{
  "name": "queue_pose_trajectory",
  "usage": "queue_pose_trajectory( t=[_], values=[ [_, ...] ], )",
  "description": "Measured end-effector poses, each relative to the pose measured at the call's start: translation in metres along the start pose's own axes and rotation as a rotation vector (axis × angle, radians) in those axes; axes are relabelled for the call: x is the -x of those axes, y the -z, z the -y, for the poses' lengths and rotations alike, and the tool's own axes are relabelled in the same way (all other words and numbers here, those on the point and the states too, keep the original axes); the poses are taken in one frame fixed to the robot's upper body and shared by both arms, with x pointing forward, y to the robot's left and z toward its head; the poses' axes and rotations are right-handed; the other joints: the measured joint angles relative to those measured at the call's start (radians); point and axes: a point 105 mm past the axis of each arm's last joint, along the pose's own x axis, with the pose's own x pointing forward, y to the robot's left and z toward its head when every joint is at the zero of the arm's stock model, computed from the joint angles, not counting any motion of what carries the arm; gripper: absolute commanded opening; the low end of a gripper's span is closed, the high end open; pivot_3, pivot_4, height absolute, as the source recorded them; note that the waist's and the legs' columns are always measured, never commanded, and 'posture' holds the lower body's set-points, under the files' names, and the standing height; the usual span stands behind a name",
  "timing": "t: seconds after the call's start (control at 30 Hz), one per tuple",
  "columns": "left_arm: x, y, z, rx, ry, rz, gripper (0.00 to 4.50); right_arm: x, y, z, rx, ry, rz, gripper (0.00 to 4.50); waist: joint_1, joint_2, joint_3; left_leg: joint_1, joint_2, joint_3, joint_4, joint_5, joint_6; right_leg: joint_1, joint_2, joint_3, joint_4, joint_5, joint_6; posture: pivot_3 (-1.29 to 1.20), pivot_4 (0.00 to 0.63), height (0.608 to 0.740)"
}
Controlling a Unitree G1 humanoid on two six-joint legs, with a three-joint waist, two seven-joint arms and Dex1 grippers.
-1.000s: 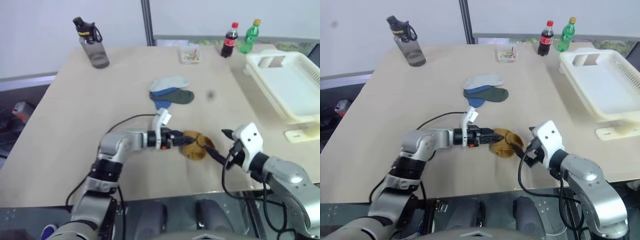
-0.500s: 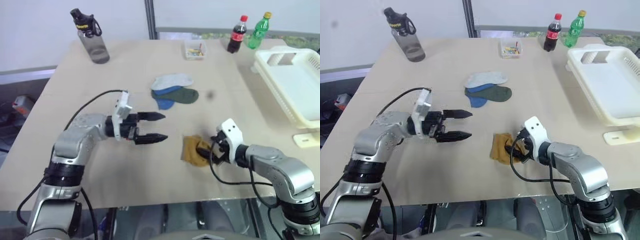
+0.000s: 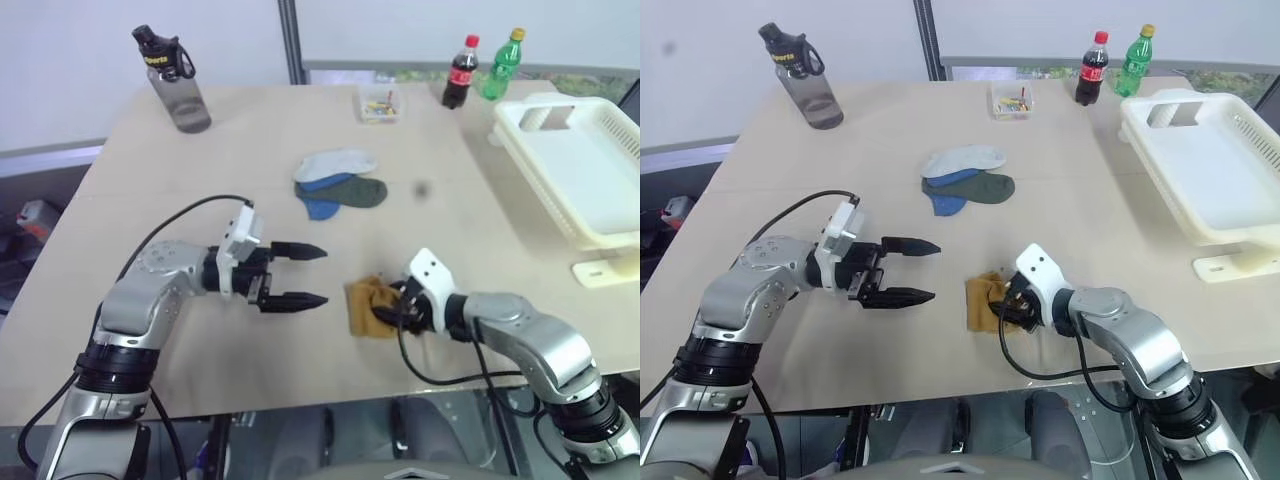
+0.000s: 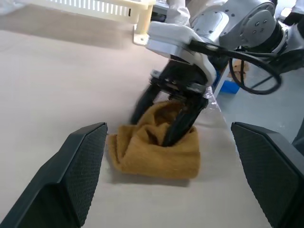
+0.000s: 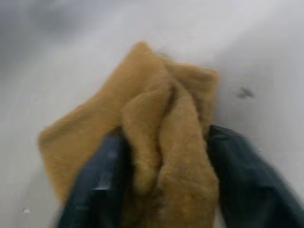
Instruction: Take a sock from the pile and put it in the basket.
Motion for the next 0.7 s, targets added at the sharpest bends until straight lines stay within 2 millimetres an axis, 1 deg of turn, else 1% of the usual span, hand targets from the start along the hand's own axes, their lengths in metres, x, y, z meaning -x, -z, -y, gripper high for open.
queue_pose_trajectory(
  t=[0.03, 0.1, 0.13, 0.2, 0.27, 0.33, 0.37, 0.4, 0.47, 0.5, 0.53, 0.57, 0.6, 0.67, 0.7],
  values=[
    [0.000, 0.000, 0.000, -0.003, -0.004, 0.000, 4.50, -0.001, 0.001, -0.001, 0.009, -0.013, -0.002, 1.37, -0.001, 0.000, 0.000, 0.000, 0.000, 0.000, 0.000, 0.000, 0.000, 0.000, 0.000, 0.000, 0.000, 0.000, 0.000, 0.00, 0.150, 0.740],
    [-0.001, 0.000, -0.002, -0.007, -0.017, -0.002, 4.50, -0.002, 0.001, -0.003, 0.027, -0.041, -0.007, 0.56, -0.004, 0.000, 0.000, 0.001, 0.000, 0.000, 0.000, 0.000, 0.000, 0.000, 0.000, 0.000, 0.000, 0.000, 0.000, 0.00, 0.150, 0.740],
    [-0.002, 0.001, -0.003, -0.012, -0.023, 0.005, 4.50, -0.003, 0.001, -0.002, 0.032, -0.053, -0.007, 0.48, -0.004, -0.001, 0.000, 0.003, 0.000, 0.000, 0.000, 0.000, 0.000, 0.003, 0.000, 0.000, 0.000, 0.000, 0.000, 0.00, 0.150, 0.740],
    [-0.004, 0.001, -0.004, -0.014, -0.027, 0.013, 4.50, -0.004, 0.002, -0.001, 0.025, -0.059, -0.003, 0.09, -0.004, -0.001, -0.001, 0.007, 0.000, 0.000, 0.000, 0.000, 0.000, 0.006, 0.000, 0.001, 0.000, 0.000, 0.000, 0.00, 0.150, 0.740],
    [-0.005, 0.001, -0.004, -0.013, -0.030, 0.022, 4.50, -0.004, 0.003, 0.002, -0.039, -0.053, 0.034, 0.08, -0.003, -0.002, -0.001, 0.007, 0.001, 0.000, 0.000, 0.000, 0.000, 0.007, 0.000, 0.000, 0.000, 0.000, 0.000, 0.00, 0.150, 0.740],
    [-0.006, 0.004, -0.003, 0.002, -0.033, 0.031, 4.50, -0.001, 0.000, 0.008, -0.181, -0.036, 0.127, 0.08, -0.003, -0.002, -0.001, 0.007, 0.001, 0.001, 0.000, 0.000, 0.000, 0.007, 0.000, 0.001, 0.001, 0.000, 0.000, 0.00, 0.150, 0.740],
    [-0.007, 0.004, -0.003, 0.016, -0.033, 0.042, 4.50, 0.004, -0.003, 0.015, -0.274, -0.010, 0.194, 0.08, -0.003, -0.001, 0.002, 0.006, 0.001, 0.001, 0.000, 0.000, 0.000, 0.006, 0.000, 0.002, 0.002, 0.000, 0.000, 0.00, 0.150, 0.740],
    [-0.007, 0.003, -0.002, 0.028, -0.029, 0.053, 4.50, 0.011, -0.009, 0.025, -0.319, 0.029, 0.247, 0.08, -0.002, -0.001, 0.004, 0.006, 0.001, 0.001, 0.001, 0.000, 0.000, 0.005, -0.001, 0.002, 0.004, 0.000, 0.000, 0.00, 0.150, 0.740],
    [-0.009, 0.000, 0.000, 0.048, -0.020, 0.069, 4.50, 0.034, -0.021, 0.051, -0.367, 0.137, 0.358, 0.08, 0.001, -0.001, 0.006, 0.005, 0.001, 0.002, 0.002, 0.000, 0.000, 0.004, -0.002, 0.003, 0.005, 0.000, 0.000, 0.00, 0.150, 0.740],
    [-0.012, -0.004, 0.000, 0.061, -0.012, 0.090, 4.50, 0.052, -0.028, 0.065, -0.409, 0.198, 0.433, 0.08, 0.005, -0.001, 0.007, 0.005, 0.001, 0.002, 0.002, 0.000, 0.000, 0.004, -0.002, 0.003, 0.005, 0.000, 0.000, 0.00, 0.150, 0.740],
    [-0.016, -0.012, 0.000, 0.064, -0.006, 0.123, 4.50, 0.079, -0.038, 0.085, -0.435, 0.294, 0.525, 0.08, 0.016, 0.000, 0.009, 0.004, 0.000, 0.002, 0.002, 0.000, 0.000, 0.003, -0.003, 0.003, 0.005, 0.000, 0.000, 0.00, 0.150, 0.740],
    [-0.018, -0.014, 0.000, 0.061, -0.004, 0.132, 4.50, 0.087, -0.042, 0.091, -0.434, 0.323, 0.553, 0.08, 0.019, 0.000, 0.009, 0.004, 0.000, 0.001, 0.002, 0.000, 0.000, 0.003, -0.003, 0.003, 0.005, 0.000, 0.000, 0.00, 0.150, 0.740],
    [-0.022, -0.020, -0.001, 0.061, -0.008, 0.155, 4.50, 0.103, -0.048, 0.099, -0.439, 0.369, 0.601, 0.08, 0.022, 0.000, 0.009, 0.004, 0.000, 0.001, 0.002, 0.000, 0.000, 0.003, -0.003, 0.002, 0.005, 0.000, 0.000, 0.00, 0.150, 0.740],
    [-0.039, -0.043, -0.011, 0.034, -0.042, 0.255, 4.50, 0.143, -0.066, 0.123, -0.442, 0.509, 0.716, 0.08, 0.027, 0.002, 0.011, 0.002, -0.002, 0.001, 0.002, 0.000, 0.000, 0.002, -0.003, 0.002, 0.005, 0.000, 0.000, 0.00, 0.150, 0.740],
    [-0.042, -0.048, -0.012, 0.029, -0.046, 0.271, 4.50, 0.151, -0.070, 0.128, -0.439, 0.537, 0.735, 0.08, 0.026, 0.001, 0.011, 0.002, -0.003, 0.001, 0.002, 0.000, 0.000, 0.002, -0.003, 0.002, 0.005, 0.000, 0.000, 0.00, 0.150, 0.740]
  ],
)
